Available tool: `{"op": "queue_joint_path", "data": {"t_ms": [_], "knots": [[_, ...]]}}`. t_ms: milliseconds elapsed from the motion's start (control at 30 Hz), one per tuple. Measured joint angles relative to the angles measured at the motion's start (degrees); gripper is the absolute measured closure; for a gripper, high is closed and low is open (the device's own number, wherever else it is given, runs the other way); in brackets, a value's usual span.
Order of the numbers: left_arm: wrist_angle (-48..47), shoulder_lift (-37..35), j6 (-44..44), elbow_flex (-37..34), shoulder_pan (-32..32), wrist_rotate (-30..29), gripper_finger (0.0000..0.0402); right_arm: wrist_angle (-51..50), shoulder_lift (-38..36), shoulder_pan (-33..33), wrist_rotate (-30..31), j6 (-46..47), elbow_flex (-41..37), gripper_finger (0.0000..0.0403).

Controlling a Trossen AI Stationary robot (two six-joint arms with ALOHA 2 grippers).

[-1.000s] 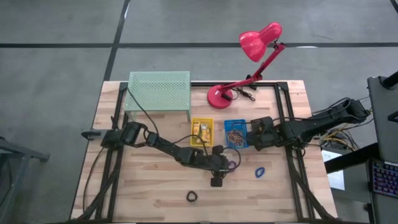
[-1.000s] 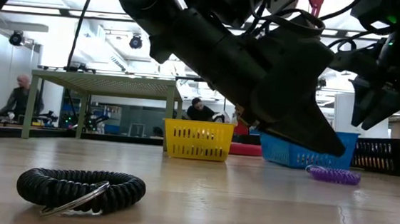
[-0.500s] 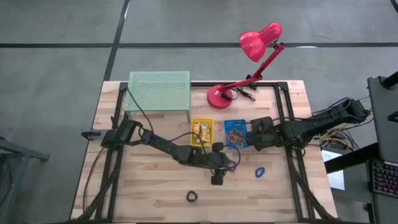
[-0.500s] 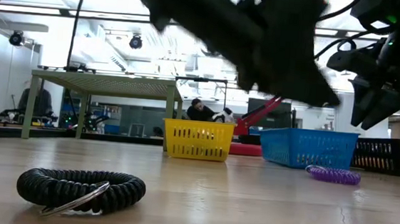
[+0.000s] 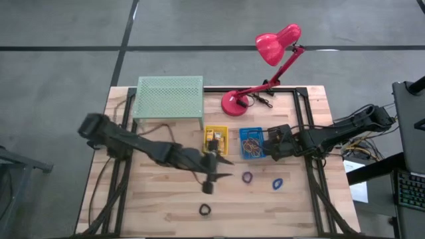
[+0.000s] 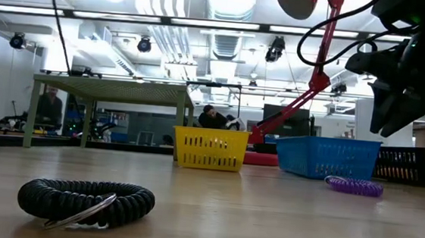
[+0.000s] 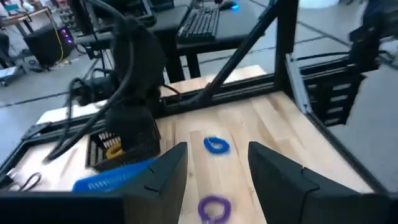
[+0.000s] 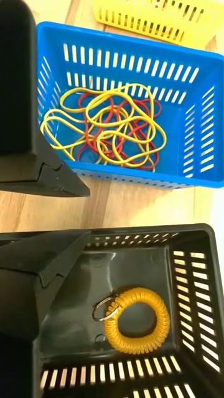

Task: Pick & Place Office Desk Supplies
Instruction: Put the violet spring keychain into the black basket

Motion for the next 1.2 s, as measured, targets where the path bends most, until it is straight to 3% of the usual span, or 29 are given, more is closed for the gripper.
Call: {"op": "queue_joint_path", "data": {"t_ms": [367, 733, 1000, 1200], "knots": [[9.17, -35.08, 3.05, -27.94, -0.23, -2.09, 0.0229, 0.88, 0.0, 0.0, -0.01, 0.01, 0.0, 0.0315], [9.68, -62.78, 5.57, -48.59, -0.27, 0.31, 0.0229, 1.4, -0.02, 0.0, 0.01, -0.01, 0.0, 0.032], [17.81, -76.34, 14.05, -60.12, -0.28, 3.11, 0.0229, 1.73, -0.02, -0.01, 0.01, 0.01, 0.0, 0.0312], [17.78, -80.21, 13.17, -62.17, -0.25, 2.68, 0.0229, 2.47, -0.02, 0.0, 0.0, 0.0, 0.0, 0.0318]]}}
